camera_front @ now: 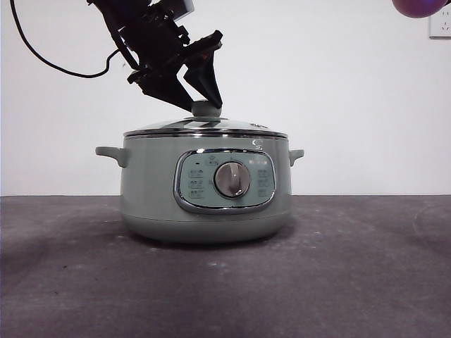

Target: Pick up the egg,open the lid,put the egg in the pot,close the lid

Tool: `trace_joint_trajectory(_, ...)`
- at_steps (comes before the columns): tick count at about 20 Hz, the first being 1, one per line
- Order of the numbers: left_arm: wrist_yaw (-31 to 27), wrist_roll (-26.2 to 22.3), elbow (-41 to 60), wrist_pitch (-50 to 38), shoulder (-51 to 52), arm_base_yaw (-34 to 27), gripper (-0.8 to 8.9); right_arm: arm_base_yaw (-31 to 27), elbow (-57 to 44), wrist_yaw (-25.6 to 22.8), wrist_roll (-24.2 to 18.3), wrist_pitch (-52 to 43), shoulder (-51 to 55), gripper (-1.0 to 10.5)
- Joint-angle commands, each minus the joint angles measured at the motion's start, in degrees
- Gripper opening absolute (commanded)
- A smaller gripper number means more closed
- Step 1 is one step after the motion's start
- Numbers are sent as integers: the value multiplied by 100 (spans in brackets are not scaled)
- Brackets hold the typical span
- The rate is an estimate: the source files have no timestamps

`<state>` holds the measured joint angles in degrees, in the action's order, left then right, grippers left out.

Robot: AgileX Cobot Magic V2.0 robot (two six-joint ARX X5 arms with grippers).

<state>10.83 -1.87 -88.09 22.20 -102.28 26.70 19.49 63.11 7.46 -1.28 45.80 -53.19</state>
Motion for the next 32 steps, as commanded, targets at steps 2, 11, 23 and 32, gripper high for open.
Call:
trace_joint_trajectory(2,-2,63,-201,-66,-68,-13,-8,9,-2,4,37,-57,11,-16)
trace_joint_trajectory(11,-31,57,-649,234,216,-22,-8,9,-2,4,37,-109,4,-16)
trace_joint_trajectory(23,-337,-212,-656,1886,2627,-470,-6,127,31,503,192,-1576,-949,-16)
trace_joint_trajectory(32,-332,-264,-656,3005,4011,-466,-6,920,2035,610,31,-1744,-3950,-16)
